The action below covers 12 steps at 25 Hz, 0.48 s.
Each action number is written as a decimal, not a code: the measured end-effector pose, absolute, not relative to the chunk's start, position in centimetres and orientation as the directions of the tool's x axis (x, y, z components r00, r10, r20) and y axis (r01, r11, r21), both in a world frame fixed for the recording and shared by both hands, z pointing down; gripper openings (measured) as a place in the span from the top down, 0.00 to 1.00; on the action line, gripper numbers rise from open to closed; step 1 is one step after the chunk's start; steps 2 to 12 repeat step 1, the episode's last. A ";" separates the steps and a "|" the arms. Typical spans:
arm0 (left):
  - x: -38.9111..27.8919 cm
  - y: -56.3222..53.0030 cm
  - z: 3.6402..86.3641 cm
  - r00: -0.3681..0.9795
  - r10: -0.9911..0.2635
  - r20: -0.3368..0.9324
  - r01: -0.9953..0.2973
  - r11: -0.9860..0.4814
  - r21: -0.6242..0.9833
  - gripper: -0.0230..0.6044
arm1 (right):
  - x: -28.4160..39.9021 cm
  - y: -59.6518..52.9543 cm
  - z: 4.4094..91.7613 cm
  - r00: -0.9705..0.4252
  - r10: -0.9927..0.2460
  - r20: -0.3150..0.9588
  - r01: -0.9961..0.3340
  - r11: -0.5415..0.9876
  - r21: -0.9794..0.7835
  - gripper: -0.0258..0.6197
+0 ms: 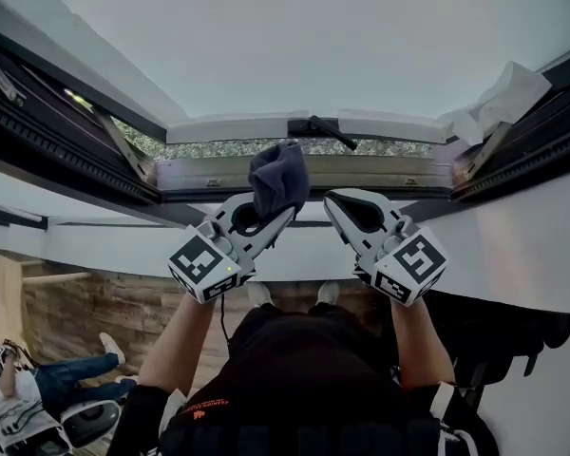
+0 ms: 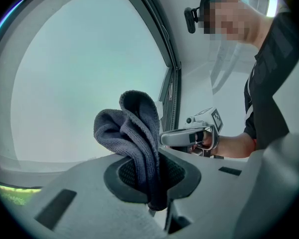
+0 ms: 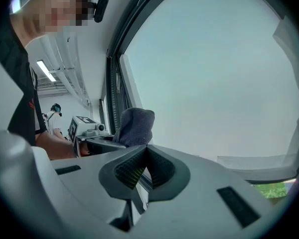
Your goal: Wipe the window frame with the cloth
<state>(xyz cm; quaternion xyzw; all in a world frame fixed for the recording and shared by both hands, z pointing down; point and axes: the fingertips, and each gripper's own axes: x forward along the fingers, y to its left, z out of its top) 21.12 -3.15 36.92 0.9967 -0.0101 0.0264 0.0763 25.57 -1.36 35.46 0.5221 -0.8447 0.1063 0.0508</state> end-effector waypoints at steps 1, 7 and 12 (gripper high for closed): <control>21.2 -3.3 37.1 0.998 -0.021 0.056 -0.029 -0.988 0.155 0.88 | 25.7 -1.3 35.6 -0.450 -0.871 0.200 -0.893 0.432 -0.127 0.96; 21.2 -3.3 37.1 0.998 -0.021 0.056 -0.029 -0.988 0.155 0.88 | 25.7 -1.3 35.6 -0.450 -0.871 0.200 -0.893 0.432 -0.127 0.96; 21.2 -3.3 37.1 0.998 -0.021 0.056 -0.029 -0.988 0.155 0.88 | 25.7 -1.3 35.6 -0.450 -0.871 0.200 -0.893 0.432 -0.127 0.96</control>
